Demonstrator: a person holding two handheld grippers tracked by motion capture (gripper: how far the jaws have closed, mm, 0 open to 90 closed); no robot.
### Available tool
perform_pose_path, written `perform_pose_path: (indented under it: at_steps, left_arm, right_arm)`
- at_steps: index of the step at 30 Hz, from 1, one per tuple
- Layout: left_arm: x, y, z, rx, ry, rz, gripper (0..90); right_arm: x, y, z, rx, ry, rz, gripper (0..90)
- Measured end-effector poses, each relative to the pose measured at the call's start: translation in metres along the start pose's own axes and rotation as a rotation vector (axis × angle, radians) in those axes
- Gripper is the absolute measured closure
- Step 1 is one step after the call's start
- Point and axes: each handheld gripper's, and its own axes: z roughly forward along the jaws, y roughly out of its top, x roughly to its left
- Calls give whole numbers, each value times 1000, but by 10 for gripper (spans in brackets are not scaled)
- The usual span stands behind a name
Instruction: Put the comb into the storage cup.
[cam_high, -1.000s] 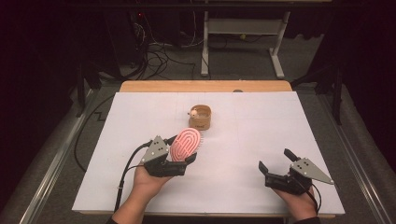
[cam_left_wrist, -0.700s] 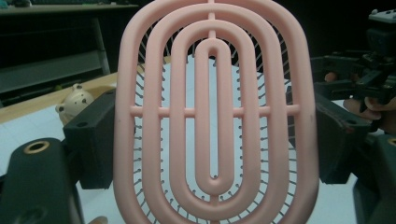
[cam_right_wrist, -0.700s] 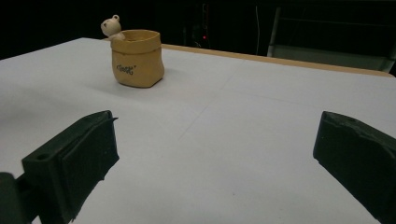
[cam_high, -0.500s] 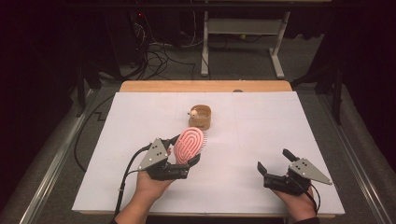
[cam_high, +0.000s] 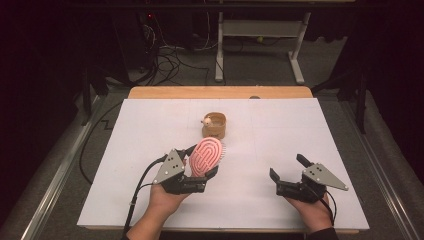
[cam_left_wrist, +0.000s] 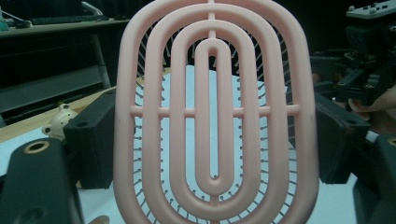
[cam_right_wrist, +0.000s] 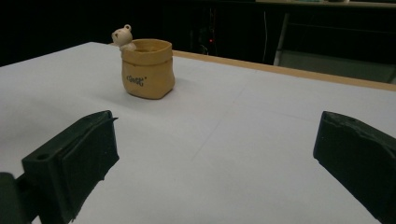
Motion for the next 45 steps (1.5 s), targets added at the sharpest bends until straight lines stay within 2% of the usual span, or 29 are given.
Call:
perform_pose_path:
  at_steps: [3,9,13,18,23,25,29,35,43,45]
  left_arm:
    - [1,0,1,1,0,-7,181]
    - [2,0,1,0,1,-6,181]
    - [2,0,2,8,-3,-10,181]
    - [2,0,2,12,0,-4,181]
    - [4,2,2,10,10,7,181]
    - [5,3,1,8,18,11,181]
    - [6,8,2,2,29,28,181]
    - [10,22,8,-13,26,35,181]
    - [4,25,29,-25,-8,15,181]
    - [0,22,35,-9,-16,30,181]
  right_arm:
    - [5,9,9,-2,14,-15,3]
    - [10,22,23,-8,26,-12,3]
    - [19,33,37,-9,36,-28,4]
    - [30,40,49,-6,39,-54,4]
    - [38,43,57,-2,57,-58,4]
    - [45,41,59,9,79,-56,4]
    - [47,35,57,34,91,-56,4]
    - [46,29,54,53,86,-61,4]
    - [44,25,52,69,83,-61,4]
    - [43,24,51,70,80,-63,4]
